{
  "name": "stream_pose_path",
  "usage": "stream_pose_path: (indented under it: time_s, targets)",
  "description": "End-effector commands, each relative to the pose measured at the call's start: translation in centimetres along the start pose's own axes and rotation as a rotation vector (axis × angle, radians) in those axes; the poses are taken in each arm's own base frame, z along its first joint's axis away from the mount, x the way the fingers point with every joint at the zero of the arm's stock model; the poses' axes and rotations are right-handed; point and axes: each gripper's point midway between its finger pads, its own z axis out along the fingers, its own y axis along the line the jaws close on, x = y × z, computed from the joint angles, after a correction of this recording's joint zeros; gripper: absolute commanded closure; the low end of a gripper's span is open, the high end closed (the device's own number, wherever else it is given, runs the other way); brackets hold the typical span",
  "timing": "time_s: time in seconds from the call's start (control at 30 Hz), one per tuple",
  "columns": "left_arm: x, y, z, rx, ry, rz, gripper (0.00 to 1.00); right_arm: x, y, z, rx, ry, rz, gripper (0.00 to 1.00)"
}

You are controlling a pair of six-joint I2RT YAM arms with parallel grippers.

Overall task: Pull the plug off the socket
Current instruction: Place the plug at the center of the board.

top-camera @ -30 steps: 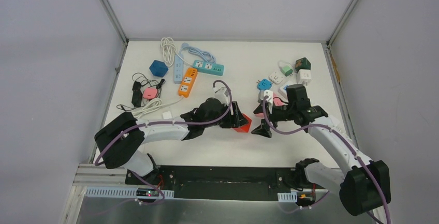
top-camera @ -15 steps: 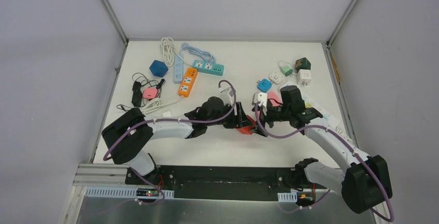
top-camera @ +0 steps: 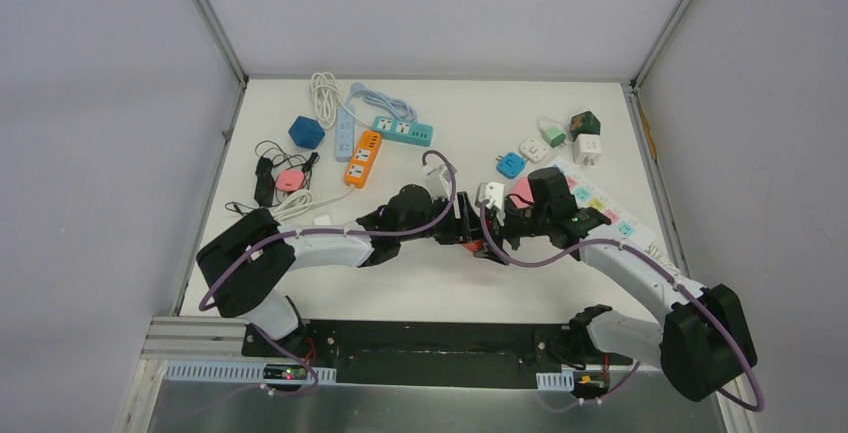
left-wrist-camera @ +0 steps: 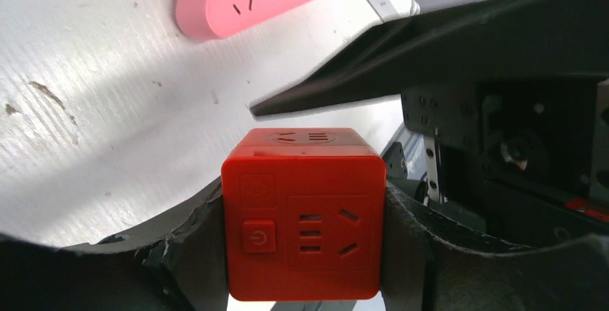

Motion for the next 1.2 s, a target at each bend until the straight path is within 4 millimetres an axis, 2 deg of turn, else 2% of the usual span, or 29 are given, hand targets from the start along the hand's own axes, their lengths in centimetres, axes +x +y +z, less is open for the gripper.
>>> stream_pose_path:
  time_s: [0.0,0.07,0.13,0.2,0.27,0.37,0.5,0.73,1.17]
  targets:
    - [-2.6,-4.7,-0.4,0.145,-0.076,0.014,0.98,-1.5,-0.9,0.2,0.033,-0.029,-0.010,0.24]
    - [-2.5,-4.6,-0.6,0.148,-0.078,0.018,0.94,-1.6,-0.9,0.1,0.029,-0.031,-0.010,0.40]
    - [-2.4,-4.6,-0.8,0.152,-0.080,0.024,0.88,-1.7,-0.8,0.1,0.023,-0.031,-0.010,0.61]
    - [-2.4,-4.5,-1.0,0.157,-0.084,0.027,0.77,-1.8,-0.6,0.0,0.011,-0.033,-0.005,0.78]
    - [-2.4,-4.5,-1.2,0.161,-0.087,0.030,0.65,-2.0,-0.4,0.0,-0.001,-0.036,-0.002,0.90]
    - [-2.2,-4.1,-1.6,0.150,-0.086,0.050,0.48,-2.3,0.0,0.0,-0.023,-0.043,0.004,1.00]
    - [-2.2,-3.4,-2.5,0.110,-0.094,0.085,0.42,-2.2,0.3,-0.1,-0.049,-0.037,0.011,1.00]
    - [-2.8,-2.5,-5.3,0.028,-0.141,0.171,0.31,-1.9,0.7,-0.3,-0.081,-0.026,0.019,1.00]
    - [-3.4,-1.8,-9.2,-0.046,-0.200,0.270,0.30,-1.8,1.0,-0.7,-0.108,-0.030,0.014,1.00]
